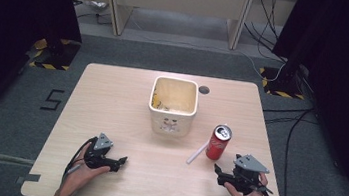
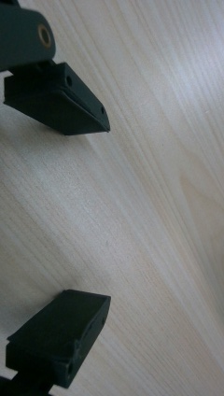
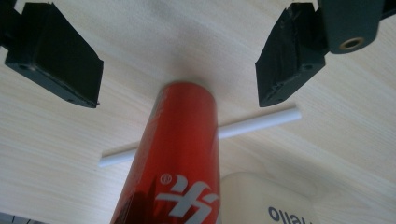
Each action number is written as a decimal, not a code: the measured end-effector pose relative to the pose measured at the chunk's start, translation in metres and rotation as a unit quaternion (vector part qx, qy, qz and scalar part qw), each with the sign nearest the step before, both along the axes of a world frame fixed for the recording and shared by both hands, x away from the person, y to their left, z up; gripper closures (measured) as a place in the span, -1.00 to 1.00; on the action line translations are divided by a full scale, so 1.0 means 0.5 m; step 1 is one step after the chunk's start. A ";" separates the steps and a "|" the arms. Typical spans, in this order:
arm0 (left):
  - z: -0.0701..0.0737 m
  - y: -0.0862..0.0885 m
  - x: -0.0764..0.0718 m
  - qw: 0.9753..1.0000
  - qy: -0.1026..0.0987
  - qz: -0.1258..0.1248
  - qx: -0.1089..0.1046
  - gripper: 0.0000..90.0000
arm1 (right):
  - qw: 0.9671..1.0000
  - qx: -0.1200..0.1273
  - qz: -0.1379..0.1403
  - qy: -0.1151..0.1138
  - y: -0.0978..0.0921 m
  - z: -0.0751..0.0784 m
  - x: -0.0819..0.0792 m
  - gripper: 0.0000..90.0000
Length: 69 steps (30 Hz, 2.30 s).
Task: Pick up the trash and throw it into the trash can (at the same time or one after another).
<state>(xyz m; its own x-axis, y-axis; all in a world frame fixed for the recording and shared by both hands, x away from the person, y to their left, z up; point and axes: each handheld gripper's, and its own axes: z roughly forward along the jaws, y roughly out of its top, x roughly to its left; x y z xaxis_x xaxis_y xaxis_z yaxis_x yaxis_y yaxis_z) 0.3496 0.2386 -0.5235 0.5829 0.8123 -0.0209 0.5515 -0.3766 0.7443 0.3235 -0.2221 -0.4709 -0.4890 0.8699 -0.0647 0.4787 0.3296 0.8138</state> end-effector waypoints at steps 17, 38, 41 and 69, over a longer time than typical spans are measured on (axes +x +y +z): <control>0.000 0.000 0.000 1.000 0.000 0.000 0.000 -0.71 | 0.999 0.028 0.003 -0.022 0.019 0.028 0.059 -0.60; 0.000 0.000 0.000 1.000 0.000 0.000 -0.001 -0.70 | 0.999 0.039 0.006 -0.018 0.044 0.014 0.111 -0.34; 0.000 0.000 0.000 1.000 0.000 0.000 -0.001 -0.70 | 0.999 0.039 0.006 -0.019 0.044 0.011 0.114 -0.26; 0.000 0.000 0.000 1.000 0.000 0.001 -0.002 -0.71 | 0.998 0.045 0.011 -0.047 0.059 0.131 0.123 -0.25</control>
<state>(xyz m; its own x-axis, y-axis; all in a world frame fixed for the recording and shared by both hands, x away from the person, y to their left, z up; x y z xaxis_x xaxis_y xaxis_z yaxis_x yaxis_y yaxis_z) 0.3497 0.2385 -0.5236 0.5817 0.8131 -0.0231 0.5515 -0.3734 0.7459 0.3852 -0.1927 -0.4056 -0.5044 0.8629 -0.0325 0.3921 0.2624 0.8817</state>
